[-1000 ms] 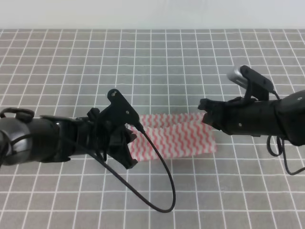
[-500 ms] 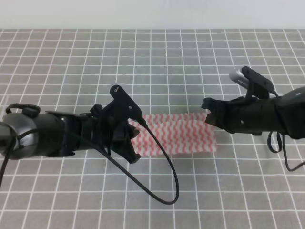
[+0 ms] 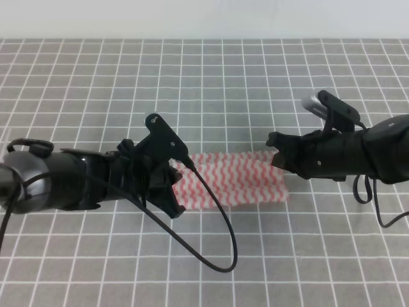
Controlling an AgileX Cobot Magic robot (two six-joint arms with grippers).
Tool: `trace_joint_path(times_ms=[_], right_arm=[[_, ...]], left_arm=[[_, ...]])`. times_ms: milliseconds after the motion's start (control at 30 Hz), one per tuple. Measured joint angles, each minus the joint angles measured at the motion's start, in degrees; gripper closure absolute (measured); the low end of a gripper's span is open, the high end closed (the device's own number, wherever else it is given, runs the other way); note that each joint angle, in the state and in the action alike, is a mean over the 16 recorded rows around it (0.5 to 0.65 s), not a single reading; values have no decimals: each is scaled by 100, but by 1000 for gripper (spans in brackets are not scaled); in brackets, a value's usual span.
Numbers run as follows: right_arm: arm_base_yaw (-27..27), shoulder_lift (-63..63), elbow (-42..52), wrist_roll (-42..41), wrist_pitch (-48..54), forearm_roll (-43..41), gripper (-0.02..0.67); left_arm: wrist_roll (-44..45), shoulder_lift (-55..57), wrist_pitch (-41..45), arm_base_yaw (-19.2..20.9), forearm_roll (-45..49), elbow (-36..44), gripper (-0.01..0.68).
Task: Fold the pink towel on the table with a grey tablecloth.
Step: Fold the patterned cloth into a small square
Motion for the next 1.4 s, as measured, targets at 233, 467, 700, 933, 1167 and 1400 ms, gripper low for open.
trace_joint_path(times_ms=[233,467,700,933,1167,1400], right_arm=[[1,14,-4,-7,-30,-9,664],[1,14,-11,-12,-93,-13,664],[-2,43,-95,-10,-125,-18,664],[-3,164,-218,-4,-110,-24,665],[-1,328,-286,1,-94,-25,665],[0,410,-288,2,-111,-20,665]], left_arm=[[8,100,-22,-1,9,-41,675],[10,190,-36,-1,18,-141,675],[9,228,-98,-1,18,-301,675],[0,339,-224,-1,18,-465,675],[-9,492,-321,-1,18,-551,675],[-13,574,-347,0,9,-568,675]])
